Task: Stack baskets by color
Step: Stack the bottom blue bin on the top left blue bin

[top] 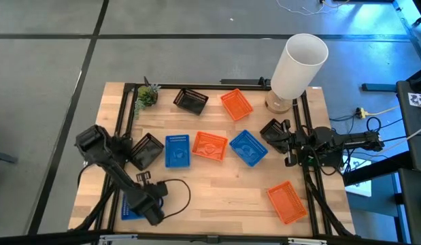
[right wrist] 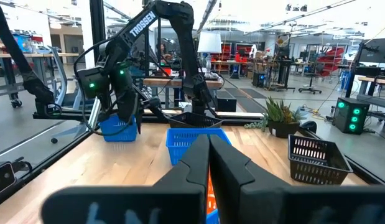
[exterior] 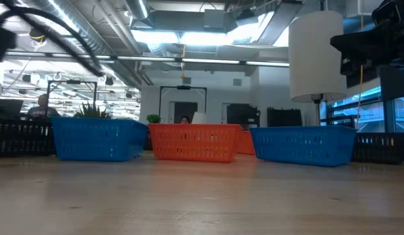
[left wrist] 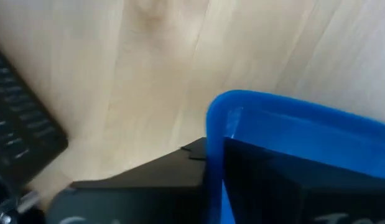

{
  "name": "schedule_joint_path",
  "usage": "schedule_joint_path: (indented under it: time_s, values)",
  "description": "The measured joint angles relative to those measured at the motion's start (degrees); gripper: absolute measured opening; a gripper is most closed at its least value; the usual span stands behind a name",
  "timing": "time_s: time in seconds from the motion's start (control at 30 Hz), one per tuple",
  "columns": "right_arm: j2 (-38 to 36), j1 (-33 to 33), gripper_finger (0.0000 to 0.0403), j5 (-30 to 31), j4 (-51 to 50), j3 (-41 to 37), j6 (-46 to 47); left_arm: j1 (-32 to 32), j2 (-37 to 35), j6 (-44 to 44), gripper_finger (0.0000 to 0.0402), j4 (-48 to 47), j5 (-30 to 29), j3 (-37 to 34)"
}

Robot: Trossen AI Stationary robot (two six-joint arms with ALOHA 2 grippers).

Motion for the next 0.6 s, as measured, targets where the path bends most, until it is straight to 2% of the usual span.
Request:
schedule_joint_path:
  time_s: [0.27,0.37,0.5,0.6]
  values:
    - [0.08,0.02,0.0014,0.05,-2.47,3.63,-3.85,7.84,-9.73,-7.94,0.0000,-1.38,-2.51,-0.26]
    - [0.11,0.02,0.0014,1.60,-6.17,6.53,-5.48,9.84,-16.02,-14.35,0.0001,-1.64,-3.60,-0.24]
    - [0.28,0.02,0.0014,5.87,-13.80,10.17,-5.60,14.44,-23.06,-27.26,0.0001,-1.06,-4.91,-0.22]
    - [0.82,0.00,0.0014,8.47,-17.24,12.26,-5.60,18.47,-27.07,-34.50,0.0001,-0.81,-8.67,-0.22]
